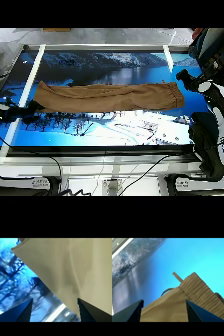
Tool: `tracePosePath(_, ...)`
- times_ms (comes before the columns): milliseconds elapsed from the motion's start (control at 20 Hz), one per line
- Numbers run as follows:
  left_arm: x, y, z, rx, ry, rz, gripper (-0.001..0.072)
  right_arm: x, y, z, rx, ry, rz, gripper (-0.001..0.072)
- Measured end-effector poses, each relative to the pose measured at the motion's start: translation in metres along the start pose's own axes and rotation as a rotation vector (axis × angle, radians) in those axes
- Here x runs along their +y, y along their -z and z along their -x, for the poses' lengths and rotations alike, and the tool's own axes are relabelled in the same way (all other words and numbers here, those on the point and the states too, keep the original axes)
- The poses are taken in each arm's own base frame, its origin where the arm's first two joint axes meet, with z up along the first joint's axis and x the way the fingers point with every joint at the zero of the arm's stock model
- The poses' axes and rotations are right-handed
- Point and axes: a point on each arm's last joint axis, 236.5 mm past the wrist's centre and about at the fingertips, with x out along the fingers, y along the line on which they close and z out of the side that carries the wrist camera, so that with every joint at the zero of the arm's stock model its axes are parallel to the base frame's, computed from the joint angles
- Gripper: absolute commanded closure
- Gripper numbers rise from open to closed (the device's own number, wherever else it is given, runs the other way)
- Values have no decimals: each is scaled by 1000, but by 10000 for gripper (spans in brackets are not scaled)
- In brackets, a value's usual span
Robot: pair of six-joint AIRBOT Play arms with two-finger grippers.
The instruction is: Fold the clothes and pants, and hang the long-sleeved shirts on hangers.
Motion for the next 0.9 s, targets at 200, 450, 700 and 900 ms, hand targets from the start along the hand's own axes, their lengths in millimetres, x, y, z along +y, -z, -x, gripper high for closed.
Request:
tracePosePath(200,-6,-23,-13,-168,11,16,62,6,9,0,29,-6,12,115)
tracePosePath(450,-8,-59,-24,-354,1,3,266,36,39,-1,98,-51,120,115)
tracePosePath(700,-34,-88,-27,-428,35,-27,696,82,85,2,189,-126,233,245)
tracePosePath(900,-93,-120,-1,-493,117,-121,696,127,112,7,196,-201,295,686)
